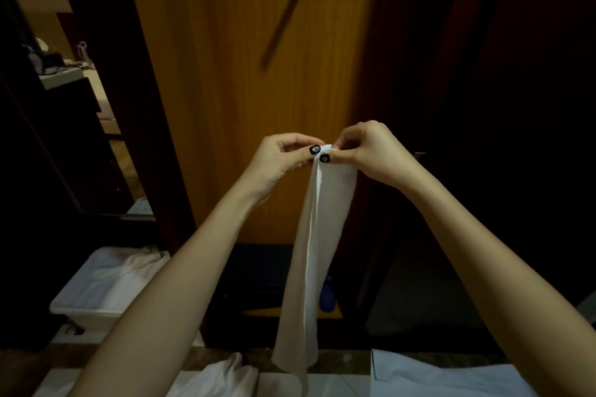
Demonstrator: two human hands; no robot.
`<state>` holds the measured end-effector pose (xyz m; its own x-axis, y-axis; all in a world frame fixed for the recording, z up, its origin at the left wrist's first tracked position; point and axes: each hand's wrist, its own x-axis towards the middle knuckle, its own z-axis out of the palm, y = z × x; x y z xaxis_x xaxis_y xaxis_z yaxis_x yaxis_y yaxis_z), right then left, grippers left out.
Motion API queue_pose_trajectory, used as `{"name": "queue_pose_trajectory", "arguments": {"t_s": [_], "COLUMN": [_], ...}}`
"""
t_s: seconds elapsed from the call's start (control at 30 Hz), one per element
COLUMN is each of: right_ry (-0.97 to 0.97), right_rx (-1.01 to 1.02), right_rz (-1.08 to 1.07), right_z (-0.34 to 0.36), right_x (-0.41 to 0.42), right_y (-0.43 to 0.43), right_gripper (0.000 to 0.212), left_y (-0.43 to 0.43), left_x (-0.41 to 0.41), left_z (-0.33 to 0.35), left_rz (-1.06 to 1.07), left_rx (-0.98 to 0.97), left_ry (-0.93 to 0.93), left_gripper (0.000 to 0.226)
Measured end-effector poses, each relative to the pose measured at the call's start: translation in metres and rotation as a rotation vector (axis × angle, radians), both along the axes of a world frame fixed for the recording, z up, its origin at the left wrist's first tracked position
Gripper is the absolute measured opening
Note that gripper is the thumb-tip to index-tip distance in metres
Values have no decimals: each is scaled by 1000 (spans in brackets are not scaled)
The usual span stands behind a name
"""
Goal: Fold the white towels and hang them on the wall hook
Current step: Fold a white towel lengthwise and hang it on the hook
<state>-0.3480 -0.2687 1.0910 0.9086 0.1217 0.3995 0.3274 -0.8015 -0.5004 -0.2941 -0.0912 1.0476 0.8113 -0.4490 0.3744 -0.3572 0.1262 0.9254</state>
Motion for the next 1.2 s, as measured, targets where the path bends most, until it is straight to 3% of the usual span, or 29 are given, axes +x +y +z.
{"name": "queue_pose_trajectory", "arguments": {"t_s": [0.1, 0.23, 0.37, 0.5, 0.7, 0.83, 0.93, 1.03, 1.2], "right_ry": [-17, -15, -5, 158, 149, -6, -114, -197, -274], "right_rx": [22, 45, -17, -113, 67, 161, 411, 607, 635], "right_rz": [-5, -14, -13, 28, 71, 32, 73, 145, 80], "right_z": [1, -3, 1, 13, 13, 11, 14, 18, 18], "right_x": [1, 6, 8, 1, -5, 0, 4, 6, 10], "right_y": [-2, 2, -4, -28, -30, -24, -15, -9, -14], "right_gripper": [22, 24, 32, 23, 35, 24, 10, 29, 45], "left_y": [-1, -16, -20, -11, -14, -14, -14, -15, -14], "left_x": [-5, -12, -10, -1, 5, 4, 4, 6, 5], "left_z": [-2, -6, -7, -4, 4, 15, 25, 33, 29], "left_rz": [-63, 8, 75, 92, 134, 177, 164, 144, 53], "left_rx": [9, 20, -57, -121, -127, -135, -131, -127, -25], "left_ry": [-9, -79, -94, -61, -65, -173, -288, -271, -207], "left_gripper": [32, 44, 45, 40, 33, 36, 36, 39, 36]}}
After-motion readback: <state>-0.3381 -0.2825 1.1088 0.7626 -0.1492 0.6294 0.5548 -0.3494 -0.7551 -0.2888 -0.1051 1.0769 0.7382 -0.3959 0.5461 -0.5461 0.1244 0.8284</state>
